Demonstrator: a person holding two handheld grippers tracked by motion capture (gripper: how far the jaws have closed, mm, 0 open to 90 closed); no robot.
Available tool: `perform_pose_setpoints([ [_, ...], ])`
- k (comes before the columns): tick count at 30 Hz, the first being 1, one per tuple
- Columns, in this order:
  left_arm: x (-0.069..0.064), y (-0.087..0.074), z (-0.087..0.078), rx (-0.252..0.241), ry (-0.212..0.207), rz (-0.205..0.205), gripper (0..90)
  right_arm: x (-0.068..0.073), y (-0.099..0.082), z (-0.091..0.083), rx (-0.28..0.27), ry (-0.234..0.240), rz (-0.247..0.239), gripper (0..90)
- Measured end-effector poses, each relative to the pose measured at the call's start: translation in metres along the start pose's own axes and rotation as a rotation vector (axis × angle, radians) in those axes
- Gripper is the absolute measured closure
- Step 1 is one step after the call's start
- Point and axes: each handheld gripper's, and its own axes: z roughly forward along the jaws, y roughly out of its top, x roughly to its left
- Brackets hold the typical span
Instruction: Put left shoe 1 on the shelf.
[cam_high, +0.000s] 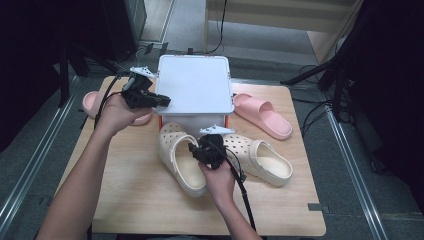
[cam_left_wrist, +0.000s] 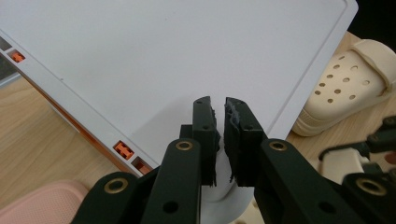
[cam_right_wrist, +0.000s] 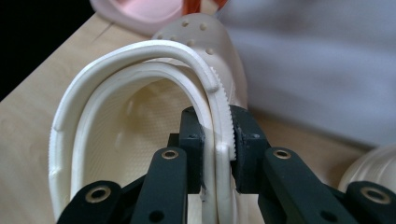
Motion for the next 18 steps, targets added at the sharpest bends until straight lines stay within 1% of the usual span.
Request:
perform_pose_setpoints([
  [4, 0.001, 0.000, 0.000, 0.000, -0.003, -0.004, 82.4, -0.010, 0.013, 0.010, 0.006, -0.013, 0.020, 77.5],
  [8, 0.001, 0.000, 0.000, -0.002, -0.006, -0.006, 82.3, -0.018, 0.022, 0.021, 0.005, -0.053, 0.034, 77.4],
  [10, 0.001, 0.000, 0.000, 0.000, -0.006, -0.004, 82.4, -0.020, 0.023, 0.022, 0.004, -0.060, 0.039, 77.4],
  [11, 0.001, 0.000, 0.000, 0.000, -0.006, -0.004, 82.4, -0.023, 0.026, 0.026, -0.010, -0.075, 0.049, 77.4],
  [12, 0.001, 0.000, 0.000, -0.001, -0.005, -0.005, 82.4, -0.024, 0.027, 0.028, -0.016, -0.080, 0.059, 77.4],
  [15, 0.001, 0.000, 0.000, -0.003, -0.009, -0.009, 82.4, -0.028, 0.029, 0.034, -0.020, -0.083, 0.089, 76.9],
  [17, 0.001, 0.000, 0.000, -0.002, -0.007, -0.006, 82.4, -0.029, 0.028, 0.038, -0.019, -0.088, 0.091, 76.4],
  [18, 0.001, 0.000, 0.000, -0.002, -0.005, -0.005, 82.4, -0.029, 0.027, 0.040, -0.011, -0.094, 0.083, 76.2],
])
